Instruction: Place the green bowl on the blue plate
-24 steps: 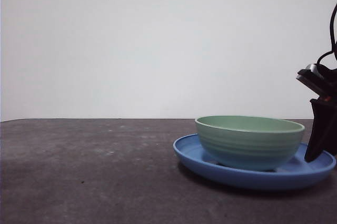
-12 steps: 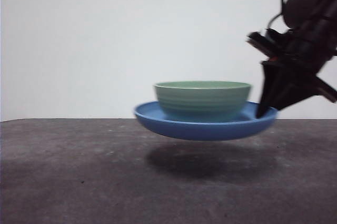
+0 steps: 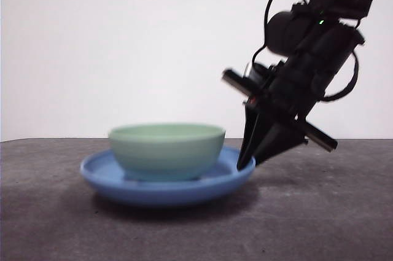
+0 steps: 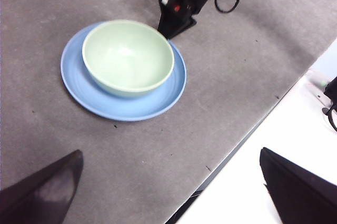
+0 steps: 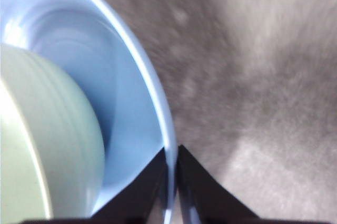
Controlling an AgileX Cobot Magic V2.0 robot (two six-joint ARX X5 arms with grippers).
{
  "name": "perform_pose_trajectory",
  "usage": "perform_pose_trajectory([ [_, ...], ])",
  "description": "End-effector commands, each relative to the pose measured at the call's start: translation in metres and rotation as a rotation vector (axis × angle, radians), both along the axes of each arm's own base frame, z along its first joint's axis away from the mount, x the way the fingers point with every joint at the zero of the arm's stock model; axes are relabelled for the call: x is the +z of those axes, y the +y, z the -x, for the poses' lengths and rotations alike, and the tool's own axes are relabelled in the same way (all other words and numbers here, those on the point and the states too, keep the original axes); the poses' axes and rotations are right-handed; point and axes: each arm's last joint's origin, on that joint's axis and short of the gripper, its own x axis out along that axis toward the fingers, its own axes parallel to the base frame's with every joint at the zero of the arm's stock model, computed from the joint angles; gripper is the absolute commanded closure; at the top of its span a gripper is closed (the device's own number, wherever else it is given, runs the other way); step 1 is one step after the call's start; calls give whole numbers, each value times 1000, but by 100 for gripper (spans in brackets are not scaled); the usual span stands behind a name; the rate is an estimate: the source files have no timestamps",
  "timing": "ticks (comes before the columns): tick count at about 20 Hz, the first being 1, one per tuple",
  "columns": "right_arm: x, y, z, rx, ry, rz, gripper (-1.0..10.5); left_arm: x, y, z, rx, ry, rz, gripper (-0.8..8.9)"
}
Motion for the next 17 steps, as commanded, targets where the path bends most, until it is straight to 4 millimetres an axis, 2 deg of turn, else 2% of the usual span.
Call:
perform_pose_trajectory([
  [1,-1,9,-3,-5,-16,20,936,2,-1,0,-12,-11,7,251],
  [8,0,12,-4,-18,-30,12,930,2,-1,0,-10,-9,8,251],
  [12,2,11,-3,-18,-34,11,744,2,-1,0,-10,-9,8,251],
  [15,16,8,-1,-29,-77,13,723,2,-1,0,-10,-9,8,251],
  [17,33,2,2,-57,-129,28,722,2,-1,0,-11,-9,8,251],
])
